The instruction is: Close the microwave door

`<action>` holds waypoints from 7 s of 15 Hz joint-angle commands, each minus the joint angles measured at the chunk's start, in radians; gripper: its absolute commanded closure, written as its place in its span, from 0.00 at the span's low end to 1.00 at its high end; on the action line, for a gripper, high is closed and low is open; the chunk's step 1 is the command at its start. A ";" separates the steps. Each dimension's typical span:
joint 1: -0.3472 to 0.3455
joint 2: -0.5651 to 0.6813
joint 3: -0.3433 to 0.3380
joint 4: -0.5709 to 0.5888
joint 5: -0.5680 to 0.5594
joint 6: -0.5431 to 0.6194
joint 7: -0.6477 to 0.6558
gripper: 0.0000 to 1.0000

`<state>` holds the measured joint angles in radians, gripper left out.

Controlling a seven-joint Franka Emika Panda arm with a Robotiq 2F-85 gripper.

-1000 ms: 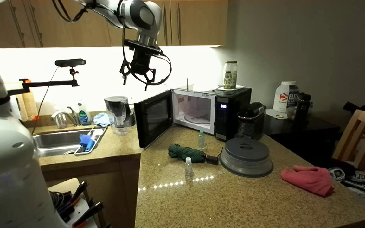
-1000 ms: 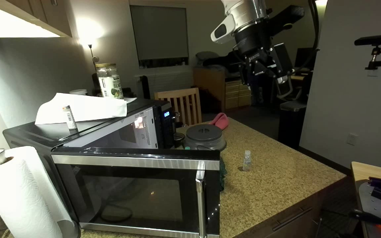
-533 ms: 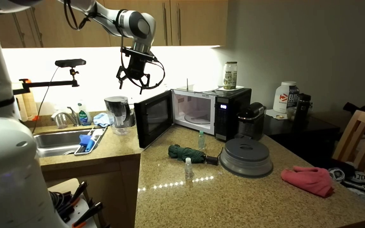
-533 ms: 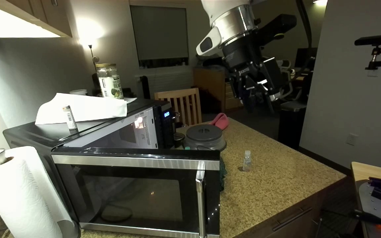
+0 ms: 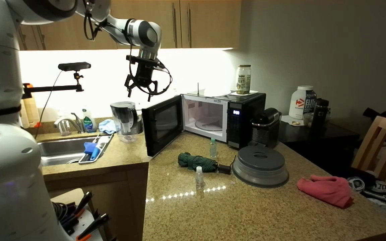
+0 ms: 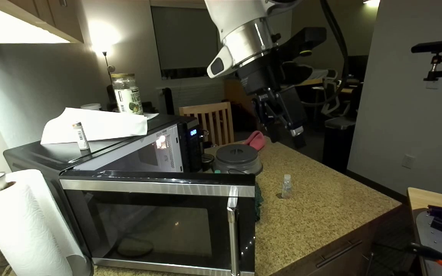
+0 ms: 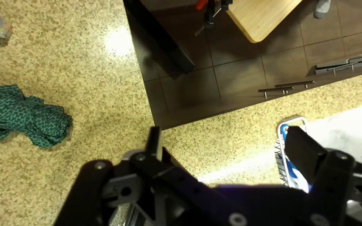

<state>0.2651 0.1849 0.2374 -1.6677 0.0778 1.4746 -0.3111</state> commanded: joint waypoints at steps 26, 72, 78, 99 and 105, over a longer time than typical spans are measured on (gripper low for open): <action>0.154 0.319 0.025 0.327 -0.162 -0.099 0.209 0.00; 0.141 0.258 -0.008 0.431 -0.139 -0.150 0.140 0.00; 0.170 0.347 0.019 0.505 -0.136 -0.145 0.180 0.00; 0.316 0.528 0.008 0.614 -0.122 -0.019 0.418 0.00; 0.303 0.568 -0.013 0.639 -0.119 0.008 0.447 0.00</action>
<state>0.5767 0.7328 0.2308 -1.0560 -0.0556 1.4707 0.1059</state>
